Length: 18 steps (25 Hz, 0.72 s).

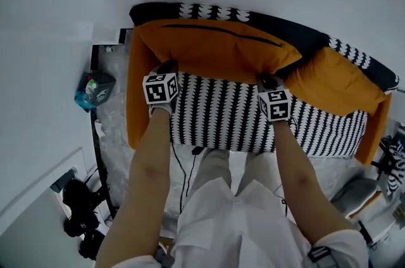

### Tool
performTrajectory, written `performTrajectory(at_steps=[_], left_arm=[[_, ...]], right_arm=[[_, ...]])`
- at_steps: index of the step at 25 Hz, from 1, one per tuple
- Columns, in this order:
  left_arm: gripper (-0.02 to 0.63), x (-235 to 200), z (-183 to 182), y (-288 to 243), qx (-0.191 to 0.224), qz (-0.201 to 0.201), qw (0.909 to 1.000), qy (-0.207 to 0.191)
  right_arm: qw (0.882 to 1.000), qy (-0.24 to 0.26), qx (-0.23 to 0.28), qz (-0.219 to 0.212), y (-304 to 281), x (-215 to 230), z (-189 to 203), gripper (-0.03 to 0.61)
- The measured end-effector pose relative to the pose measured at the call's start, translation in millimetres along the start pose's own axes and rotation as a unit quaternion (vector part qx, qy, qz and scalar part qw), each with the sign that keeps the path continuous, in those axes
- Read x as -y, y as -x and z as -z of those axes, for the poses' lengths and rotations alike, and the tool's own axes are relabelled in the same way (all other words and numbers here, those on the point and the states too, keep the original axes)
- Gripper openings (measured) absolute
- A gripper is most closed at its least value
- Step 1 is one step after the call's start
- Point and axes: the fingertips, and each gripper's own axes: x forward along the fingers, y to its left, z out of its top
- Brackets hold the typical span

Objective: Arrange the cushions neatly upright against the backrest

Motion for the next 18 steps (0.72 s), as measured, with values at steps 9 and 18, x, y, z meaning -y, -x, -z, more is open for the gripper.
performTrajectory(at_steps=[9, 18], left_arm=[[0.081, 12.9, -9.1, 5.2, 0.009, -0.001, 0.9996, -0.026], [0.082, 43.4, -32.8, 42.7, 0.053, 0.016, 0.9975, -0.044]], right_arm=[[1.000, -0.021, -0.010, -0.003, 8.0, 2.4, 0.8, 0.091], [0.999, -0.021, 0.025, -0.002, 40.0, -1.6, -17.8, 0.092]])
